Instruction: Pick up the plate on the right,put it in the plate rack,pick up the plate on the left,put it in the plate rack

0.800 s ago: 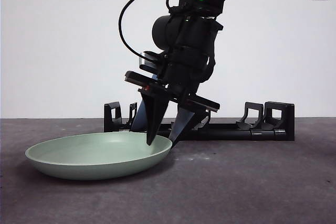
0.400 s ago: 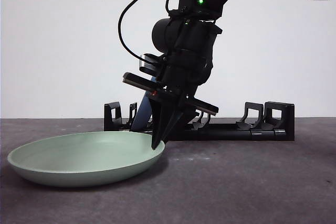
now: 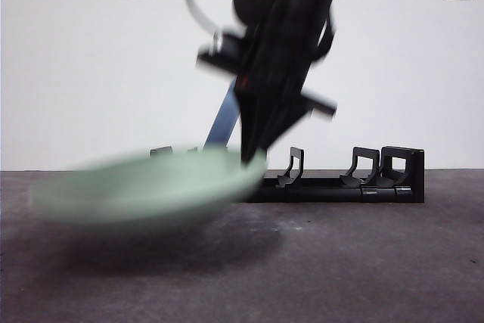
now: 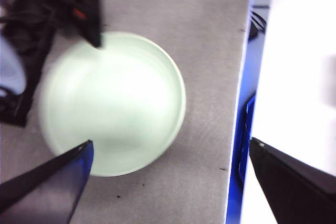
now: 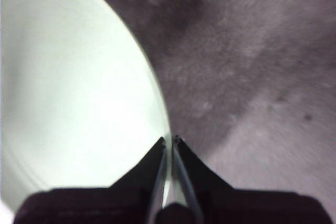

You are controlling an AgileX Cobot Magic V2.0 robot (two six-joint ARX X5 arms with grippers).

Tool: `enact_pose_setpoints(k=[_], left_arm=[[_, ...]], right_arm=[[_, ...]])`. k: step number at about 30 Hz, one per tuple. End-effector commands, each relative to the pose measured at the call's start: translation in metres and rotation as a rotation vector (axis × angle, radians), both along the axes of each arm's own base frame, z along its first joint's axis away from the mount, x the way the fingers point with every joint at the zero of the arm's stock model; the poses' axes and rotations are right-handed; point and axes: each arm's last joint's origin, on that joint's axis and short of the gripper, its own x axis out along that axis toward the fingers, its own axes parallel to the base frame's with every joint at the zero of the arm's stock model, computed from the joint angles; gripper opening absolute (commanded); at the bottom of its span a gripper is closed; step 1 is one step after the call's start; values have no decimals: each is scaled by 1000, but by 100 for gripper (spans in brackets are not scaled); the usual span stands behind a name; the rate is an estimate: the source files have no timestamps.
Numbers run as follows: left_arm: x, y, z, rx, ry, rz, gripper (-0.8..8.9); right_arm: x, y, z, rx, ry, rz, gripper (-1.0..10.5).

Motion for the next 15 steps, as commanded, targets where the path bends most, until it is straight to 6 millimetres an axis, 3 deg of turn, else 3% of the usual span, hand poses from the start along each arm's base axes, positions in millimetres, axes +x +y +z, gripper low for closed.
enact_pose_setpoints(k=[1, 5, 8, 15], left_arm=[[1, -13, -3, 55, -34, -90, 503], [2, -37, -8, 134, -120, -180, 503], [5, -57, -10, 185, -250, -214, 502], [18, -99, -16, 261, -501, -283, 498]], right_arm=[[-11, -19, 36, 35, -61, 5, -13], [-30, -52, 80, 69, -121, -35, -13], [-43, -75, 102, 74, -143, -65, -13], [-65, -112, 125, 57, -139, -110, -13]])
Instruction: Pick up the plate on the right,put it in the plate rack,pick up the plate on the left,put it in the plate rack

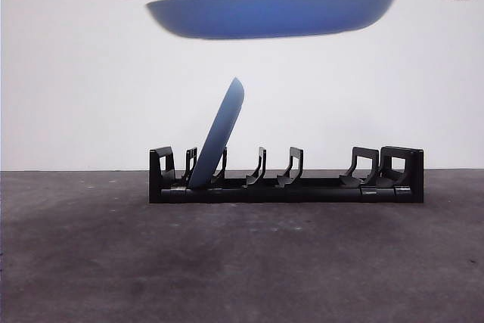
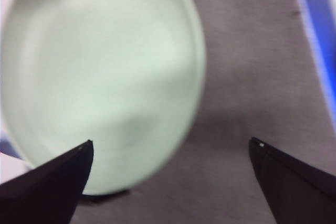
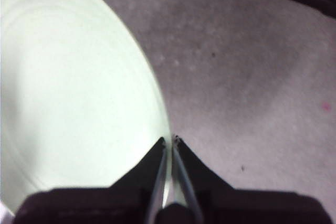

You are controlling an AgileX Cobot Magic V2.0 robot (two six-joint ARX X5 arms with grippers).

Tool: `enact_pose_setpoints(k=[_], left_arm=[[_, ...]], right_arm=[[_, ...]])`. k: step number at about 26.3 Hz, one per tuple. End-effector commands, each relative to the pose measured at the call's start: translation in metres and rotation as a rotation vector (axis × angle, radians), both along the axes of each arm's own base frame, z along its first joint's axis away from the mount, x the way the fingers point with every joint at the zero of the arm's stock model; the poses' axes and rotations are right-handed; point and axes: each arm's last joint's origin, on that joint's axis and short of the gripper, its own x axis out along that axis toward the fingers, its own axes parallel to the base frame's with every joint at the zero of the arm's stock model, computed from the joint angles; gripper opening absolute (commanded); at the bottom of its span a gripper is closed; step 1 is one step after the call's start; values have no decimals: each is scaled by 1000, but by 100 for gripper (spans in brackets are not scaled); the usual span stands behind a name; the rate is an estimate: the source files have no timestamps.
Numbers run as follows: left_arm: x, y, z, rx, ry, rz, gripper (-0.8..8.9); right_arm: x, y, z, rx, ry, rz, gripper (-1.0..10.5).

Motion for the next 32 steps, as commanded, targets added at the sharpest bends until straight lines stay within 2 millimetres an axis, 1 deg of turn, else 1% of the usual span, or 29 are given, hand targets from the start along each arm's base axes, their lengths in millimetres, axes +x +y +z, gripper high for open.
enact_pose_setpoints(k=[1, 2, 3, 6, 8, 11, 17, 18, 24, 32], left_arm=[[5, -13, -4, 60, -76, -63, 498], [8, -18, -7, 73, -87, -63, 493], [10, -22, -10, 84, -95, -55, 459], [14, -30, -18, 115, -92, -45, 294], [15, -33, -21, 127, -83, -49, 218], [15, -34, -22, 127, -76, -55, 162], [11, -35, -22, 112, -54, -47, 7], [11, -35, -22, 110, -52, -48, -9], [4, -38, -22, 93, -29, -82, -8], [3, -39, -22, 68, 6, -97, -8]], right_arm=[[-5, -7, 5, 11, -6, 7, -13], [-7, -10, 7, 22, -4, 5, -13], [-9, -12, 9, 33, -1, 5, -13], [-12, -17, 12, 50, -1, 0, -13], [-13, -18, 13, 52, -2, -3, -13], [-14, -19, 12, 56, 14, 2, -12], [-14, -19, 12, 52, 16, 6, -12], [-14, -19, 12, 51, 16, 5, -13], [-14, -19, 12, 38, 10, -1, -12], [-13, -19, 12, 33, -3, 7, 11]])
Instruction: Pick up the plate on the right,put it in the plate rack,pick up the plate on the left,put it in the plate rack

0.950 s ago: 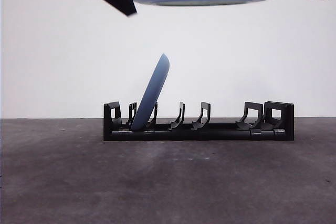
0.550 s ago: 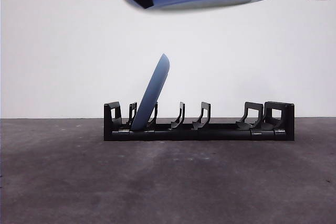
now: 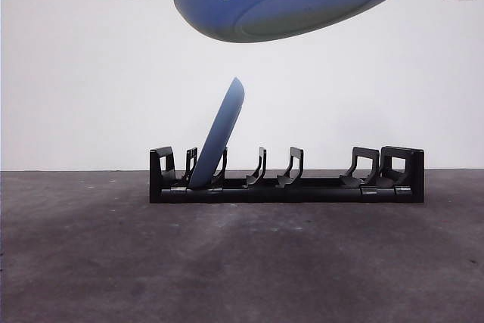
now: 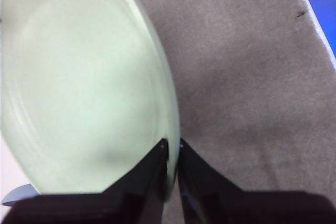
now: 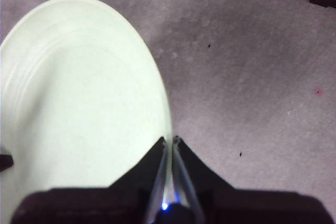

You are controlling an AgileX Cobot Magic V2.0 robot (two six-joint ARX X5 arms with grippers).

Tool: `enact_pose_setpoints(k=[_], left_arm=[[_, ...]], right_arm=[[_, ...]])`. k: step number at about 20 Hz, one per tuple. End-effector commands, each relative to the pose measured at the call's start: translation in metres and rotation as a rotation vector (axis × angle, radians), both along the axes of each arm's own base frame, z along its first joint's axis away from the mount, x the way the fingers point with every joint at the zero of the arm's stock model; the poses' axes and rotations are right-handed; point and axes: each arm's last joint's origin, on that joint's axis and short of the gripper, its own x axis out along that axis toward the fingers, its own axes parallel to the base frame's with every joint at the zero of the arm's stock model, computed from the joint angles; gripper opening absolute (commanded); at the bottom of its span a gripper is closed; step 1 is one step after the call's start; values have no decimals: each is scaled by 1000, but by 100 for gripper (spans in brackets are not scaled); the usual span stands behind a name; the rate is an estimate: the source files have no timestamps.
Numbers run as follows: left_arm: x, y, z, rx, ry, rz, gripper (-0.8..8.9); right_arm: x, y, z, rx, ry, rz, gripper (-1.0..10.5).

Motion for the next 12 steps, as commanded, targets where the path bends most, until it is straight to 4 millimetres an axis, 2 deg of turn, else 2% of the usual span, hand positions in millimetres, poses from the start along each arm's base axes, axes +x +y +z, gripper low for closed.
enact_pose_setpoints(k=[1, 5, 6, 12], left_arm=[[-1, 0, -1, -40, 65, 20, -8], [-2, -1, -1, -62, 101, 13, -9], [-2, -1, -1, -69, 111, 8, -8], [1, -6, 3, -217, 226, 36, -9]], right_arm=[[-1, 1, -1, 0, -6, 26, 21], [-3, 0, 6, 21, -58, 26, 310], [-5, -1, 9, 29, -77, 26, 354], [-27, -11, 35, 67, -244, 0, 355]])
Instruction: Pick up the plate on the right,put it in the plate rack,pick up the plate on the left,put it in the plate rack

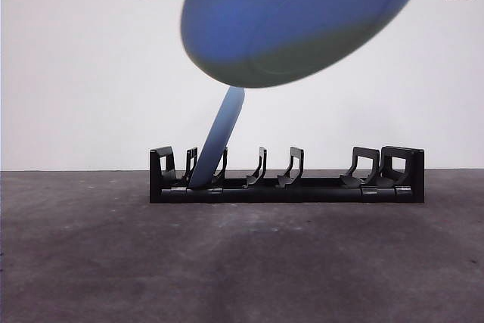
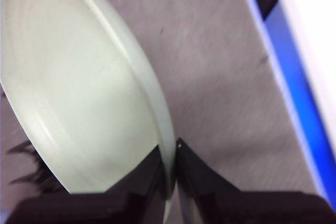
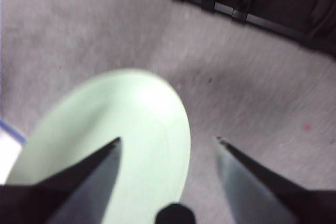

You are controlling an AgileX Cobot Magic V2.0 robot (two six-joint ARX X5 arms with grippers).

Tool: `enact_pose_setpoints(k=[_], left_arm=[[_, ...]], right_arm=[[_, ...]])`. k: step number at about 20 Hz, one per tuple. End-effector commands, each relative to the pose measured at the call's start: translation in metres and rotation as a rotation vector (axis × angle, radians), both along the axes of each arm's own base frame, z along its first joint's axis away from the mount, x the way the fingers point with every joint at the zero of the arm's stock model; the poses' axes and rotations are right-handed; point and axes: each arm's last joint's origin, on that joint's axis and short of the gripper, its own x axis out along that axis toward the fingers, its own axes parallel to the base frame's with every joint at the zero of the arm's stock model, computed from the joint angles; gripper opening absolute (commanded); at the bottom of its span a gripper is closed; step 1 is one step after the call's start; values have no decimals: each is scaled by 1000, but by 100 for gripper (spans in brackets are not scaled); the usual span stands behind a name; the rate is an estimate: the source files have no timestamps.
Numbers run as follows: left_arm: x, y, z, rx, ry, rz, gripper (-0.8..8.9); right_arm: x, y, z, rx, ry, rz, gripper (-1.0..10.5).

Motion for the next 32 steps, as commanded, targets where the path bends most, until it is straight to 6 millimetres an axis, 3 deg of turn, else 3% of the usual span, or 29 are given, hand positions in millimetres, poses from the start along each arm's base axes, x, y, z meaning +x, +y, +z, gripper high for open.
enact_pose_setpoints(k=[1, 7, 13, 17, 23, 32], left_arm=[[6, -3, 5, -120, 56, 63, -8], [44, -11, 26, -563, 181, 209, -9], [108, -25, 18, -907, 274, 355, -9], [141, -32, 2, -1021, 308, 434, -9], [193, -53, -15, -1016, 313, 537, -9], [233, -52, -52, -956, 311, 676, -9]], right_arm=[[-15, -6, 15, 12, -99, -23, 355], [-91, -41, 62, 94, -399, -123, 346], [-149, -64, 63, 91, -392, -121, 345], [-161, -69, 59, 75, -359, -119, 344], [-168, -72, 60, 91, -373, -112, 344], [-168, -72, 60, 90, -373, -111, 343]])
